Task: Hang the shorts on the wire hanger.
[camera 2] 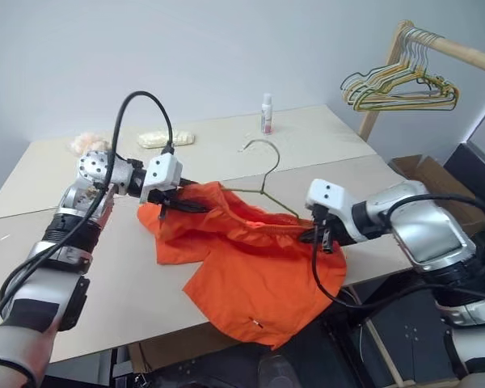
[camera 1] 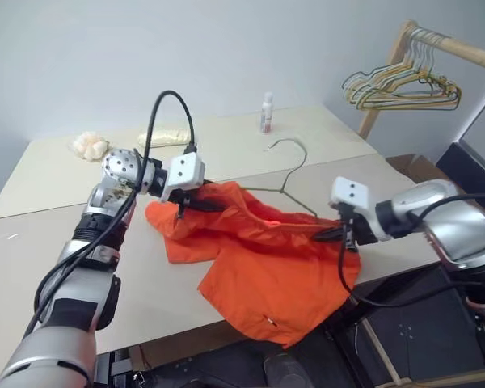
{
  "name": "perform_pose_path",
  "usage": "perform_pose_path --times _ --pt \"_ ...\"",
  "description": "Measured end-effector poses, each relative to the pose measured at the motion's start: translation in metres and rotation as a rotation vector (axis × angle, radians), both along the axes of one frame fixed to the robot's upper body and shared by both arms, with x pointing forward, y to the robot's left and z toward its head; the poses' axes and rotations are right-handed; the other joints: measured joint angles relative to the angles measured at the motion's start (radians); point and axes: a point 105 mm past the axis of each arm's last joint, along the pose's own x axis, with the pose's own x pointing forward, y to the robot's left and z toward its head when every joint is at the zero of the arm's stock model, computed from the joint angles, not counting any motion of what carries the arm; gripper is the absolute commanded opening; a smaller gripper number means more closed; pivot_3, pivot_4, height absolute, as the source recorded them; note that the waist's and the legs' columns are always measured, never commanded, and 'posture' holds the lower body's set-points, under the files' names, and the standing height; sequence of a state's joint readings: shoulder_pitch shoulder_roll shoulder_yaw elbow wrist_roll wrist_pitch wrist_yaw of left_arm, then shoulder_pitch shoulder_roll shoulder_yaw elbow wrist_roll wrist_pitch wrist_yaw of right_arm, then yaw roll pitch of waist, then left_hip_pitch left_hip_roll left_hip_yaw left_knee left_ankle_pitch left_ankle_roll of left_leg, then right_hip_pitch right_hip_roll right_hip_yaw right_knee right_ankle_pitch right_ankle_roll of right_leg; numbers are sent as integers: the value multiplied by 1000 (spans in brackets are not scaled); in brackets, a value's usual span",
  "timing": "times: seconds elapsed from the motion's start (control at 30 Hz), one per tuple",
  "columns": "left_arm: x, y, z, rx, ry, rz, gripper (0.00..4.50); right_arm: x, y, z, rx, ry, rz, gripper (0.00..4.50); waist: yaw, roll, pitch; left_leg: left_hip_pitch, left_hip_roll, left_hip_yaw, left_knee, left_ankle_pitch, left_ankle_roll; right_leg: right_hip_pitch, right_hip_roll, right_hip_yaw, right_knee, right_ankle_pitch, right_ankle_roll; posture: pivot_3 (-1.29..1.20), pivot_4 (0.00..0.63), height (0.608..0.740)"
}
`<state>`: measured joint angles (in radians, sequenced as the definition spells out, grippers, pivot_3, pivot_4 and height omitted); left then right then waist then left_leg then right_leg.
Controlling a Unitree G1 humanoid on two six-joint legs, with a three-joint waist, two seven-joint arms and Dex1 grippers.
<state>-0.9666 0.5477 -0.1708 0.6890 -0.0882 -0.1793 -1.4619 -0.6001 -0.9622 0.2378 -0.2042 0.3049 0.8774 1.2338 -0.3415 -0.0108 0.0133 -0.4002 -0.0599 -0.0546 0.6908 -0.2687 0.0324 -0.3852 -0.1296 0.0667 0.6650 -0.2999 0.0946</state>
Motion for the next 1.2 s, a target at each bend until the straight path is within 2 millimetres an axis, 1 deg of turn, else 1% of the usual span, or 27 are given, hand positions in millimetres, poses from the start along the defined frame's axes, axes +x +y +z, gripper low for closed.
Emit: perform_pose_path --times 0.03,0.13,0.17,0.27,0.33,0.4,0.43,0.47,0.53,0.6,0.67,0.8,0.87,0.9,0.97,1.07,1.2 --pt "3 -1 5 -28 -5 14 3254 -5 -3 -2 17 23 -23 89 1 0 0 -1 0 0 0 0 0 0 0 0 0 0 0 -305 0 740" --pt "11 4 19 -103 -27 68 4117 -18 -11 -7 50 77 -79 89 0 0 0 -2 0 0 1 0 0 0 0 0 0 0 0 -311 0 740" --pt "16 5 26 -138 -44 98 4470 -24 -15 -7 76 91 -117 89 0 0 0 -2 0 0 1 0 0 0 0 0 0 0 0 -314 0 740" --pt "30 13 54 -274 -113 212 4491 -36 -28 -4 140 112 -258 89 1 0 0 -2 0 0 1 0 1 0 0 0 0 0 0 -332 0 740" --pt "35 16 72 -388 -119 261 4491 -40 -36 -4 187 109 -361 89 2 0 0 -2 1 -1 2 -1 1 1 0 0 0 0 0 -339 0 740" --pt "34 14 84 -499 -87 276 4491 -43 -43 -6 234 110 -477 89 2 0 -1 -2 1 -1 2 -1 1 1 0 0 1 0 0 -355 0 740" --pt "27 9 91 -567 -61 252 4491 -44 -50 -6 270 111 -588 89 -1 2 -2 -2 1 -1 2 -1 1 1 0 1 3 0 0 -360 0 740" --pt "21 1 93 -604 -35 220 4491 -44 -57 -6 279 108 -666 89 -1 2 -2 -2 1 -1 2 -1 1 0 0 2 6 0 0 -367 0 740" --pt "11 -8 93 -651 10 188 4491 -45 -68 -5 286 94 -768 89 -1 4 -3 -2 1 -1 2 -1 1 0 0 2 7 0 0 -374 0 740" --pt "-4 -22 91 -738 89 165 4491 -46 -86 -6 304 48 -913 89 -1 6 -5 -2 2 -1 3 -1 1 0 0 3 8 0 0 -381 0 740" --pt "-12 -29 90 -780 142 168 4491 -45 -99 -6 311 2 -1017 89 -3 6 -5 -2 1 0 3 -1 1 0 0 4 8 0 0 -388 1 740" --pt "-32 -44 100 -847 178 159 4491 -35 -129 5 333 -114 -1242 89 -13 12 -9 1 1 1 2 -1 1 4 1 4 6 0 0 -393 3 740" --pt "-39 -46 101 -860 183 159 4491 -28 -144 14 358 -159 -1346 89 -27 15 -11 5 2 1 0 -1 1 11 1 4 0 0 0 -394 0 740" --pt "-41 -46 99 -861 192 169 4491 -24 -151 18 375 -172 -1400 89 -31 15 -11 11 2 1 -1 -1 1 16 2 4 -2 0 0 -393 0 740" --pt "-43 -47 96 -863 202 183 4491 -16 -165 29 415 -197 -1501 89 -37 15 -11 16 1 1 -3 -1 1 22 2 4 -8 0 0 -387 0 740" --pt "-46 -48 96 -870 208 188 4491 -6 -186 41 461 -196 -1649 89 -45 15 -11 26 2 1 -10 -1 1 33 2 3 -17 0 0 -373 0 740" --pt "-47 -47 97 -869 204 197 4491 1 -205 53 532 -141 -1787 89 -50 15 -11 26 2 3 -11 -1 1 35 2 4 -19 0 0 -367 0 740"
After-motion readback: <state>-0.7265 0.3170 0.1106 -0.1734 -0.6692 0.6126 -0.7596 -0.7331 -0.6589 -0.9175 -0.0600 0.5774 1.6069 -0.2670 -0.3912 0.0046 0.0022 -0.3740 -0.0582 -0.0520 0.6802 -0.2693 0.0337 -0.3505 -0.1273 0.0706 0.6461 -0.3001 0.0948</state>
